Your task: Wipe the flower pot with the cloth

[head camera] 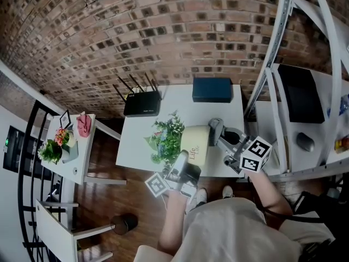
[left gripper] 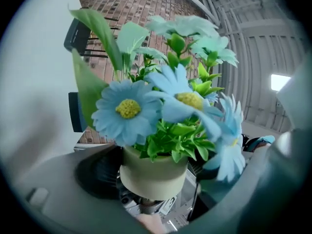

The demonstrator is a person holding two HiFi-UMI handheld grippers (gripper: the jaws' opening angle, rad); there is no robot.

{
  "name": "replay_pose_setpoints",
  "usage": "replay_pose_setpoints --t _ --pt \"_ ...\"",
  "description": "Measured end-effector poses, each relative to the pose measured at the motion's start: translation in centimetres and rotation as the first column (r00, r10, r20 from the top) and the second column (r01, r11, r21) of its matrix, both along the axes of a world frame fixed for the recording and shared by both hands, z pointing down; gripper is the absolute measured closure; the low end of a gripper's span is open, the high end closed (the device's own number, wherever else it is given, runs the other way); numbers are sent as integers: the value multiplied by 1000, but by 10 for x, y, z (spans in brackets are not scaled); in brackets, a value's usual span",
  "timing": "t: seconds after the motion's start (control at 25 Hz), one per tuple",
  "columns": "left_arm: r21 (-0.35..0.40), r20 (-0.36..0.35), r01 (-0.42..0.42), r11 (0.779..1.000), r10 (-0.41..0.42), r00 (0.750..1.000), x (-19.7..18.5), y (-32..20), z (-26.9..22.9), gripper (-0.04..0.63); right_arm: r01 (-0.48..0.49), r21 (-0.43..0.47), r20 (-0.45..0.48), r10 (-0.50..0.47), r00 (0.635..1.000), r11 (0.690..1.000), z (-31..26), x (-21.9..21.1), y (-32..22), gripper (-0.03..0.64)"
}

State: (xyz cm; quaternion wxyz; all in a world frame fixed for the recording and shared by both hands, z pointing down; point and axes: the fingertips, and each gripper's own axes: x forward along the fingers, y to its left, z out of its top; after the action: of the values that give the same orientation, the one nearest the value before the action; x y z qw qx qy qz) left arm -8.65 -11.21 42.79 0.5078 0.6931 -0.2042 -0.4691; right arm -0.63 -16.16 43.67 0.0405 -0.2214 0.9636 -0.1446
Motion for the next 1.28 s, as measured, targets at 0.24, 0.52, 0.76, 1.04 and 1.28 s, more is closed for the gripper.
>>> replay_pose_setpoints --t 0.24,0.52,0.76,1.04,1.28 --pt "-16 -13 72 997 -72 997 -12 -16 -2 137 113 -44 -44 -115 992 993 27 -23 52 618" --pt "-26 59 81 996 -79 995 -15 -19 10 138 131 77 -36 -129 991 988 -31 -28 70 618" --pt "20 6 37 999 -38 999 0 -2 -6 138 -2 94 7 2 1000 996 -49 -9 17 618" --pt "-10 -43 98 995 -98 994 -12 -8 -13 138 87 4 -62 -87 994 996 1 -24 47 618" --pt "-35 68 128 991 -125 990 -21 -12 6 138 116 46 -15 -115 993 992 -24 -33 74 618"
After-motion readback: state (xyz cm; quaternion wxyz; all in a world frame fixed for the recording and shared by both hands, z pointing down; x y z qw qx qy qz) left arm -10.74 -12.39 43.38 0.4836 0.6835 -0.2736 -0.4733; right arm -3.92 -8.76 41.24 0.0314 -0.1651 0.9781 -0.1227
